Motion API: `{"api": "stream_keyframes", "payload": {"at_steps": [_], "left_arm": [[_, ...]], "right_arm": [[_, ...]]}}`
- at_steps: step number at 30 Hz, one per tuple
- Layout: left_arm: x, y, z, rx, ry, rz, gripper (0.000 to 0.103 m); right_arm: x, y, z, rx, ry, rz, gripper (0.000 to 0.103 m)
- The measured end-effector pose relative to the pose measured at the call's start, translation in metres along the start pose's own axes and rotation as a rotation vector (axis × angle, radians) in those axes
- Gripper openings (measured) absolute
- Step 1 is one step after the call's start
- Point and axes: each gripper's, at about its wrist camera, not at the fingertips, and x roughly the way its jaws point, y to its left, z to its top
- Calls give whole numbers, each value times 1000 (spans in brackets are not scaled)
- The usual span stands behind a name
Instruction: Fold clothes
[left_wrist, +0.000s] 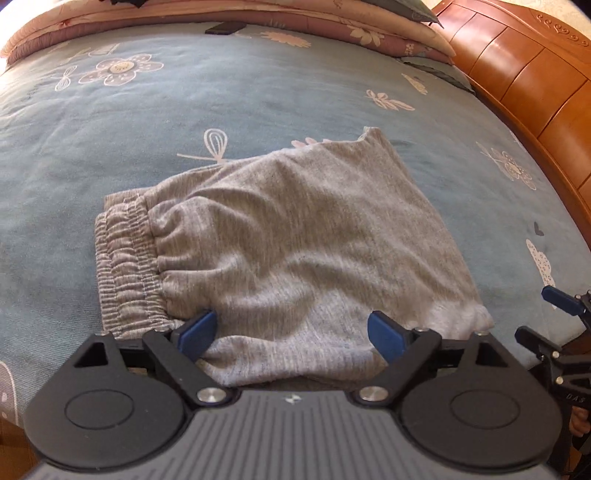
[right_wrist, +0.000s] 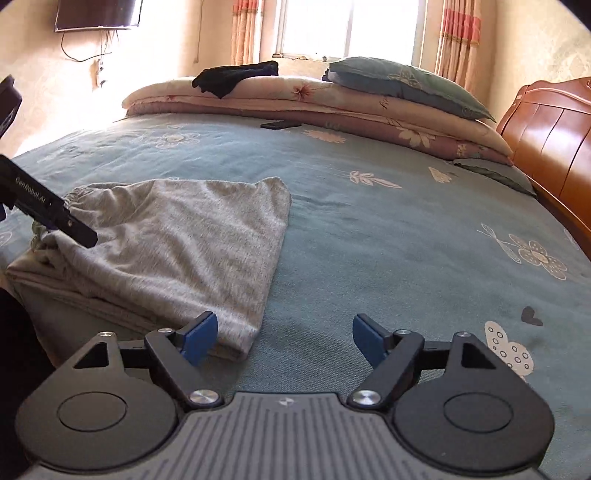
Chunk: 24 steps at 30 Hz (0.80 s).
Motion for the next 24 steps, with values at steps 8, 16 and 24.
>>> {"api": "stream_keyframes", "payload": {"at_steps": [8,16,24], "left_arm": [[18,14,-19,-98,100,-34,91],[-21,15,-8,-104,-19,-50,93],[-3,17,-29,-49,59,-58,93]], "right_arm": [[-13,5,3,89,-35,77,86],[-24,5,2,101,-54,73,86],[-26,7,1,81,-55,57,87]]}}
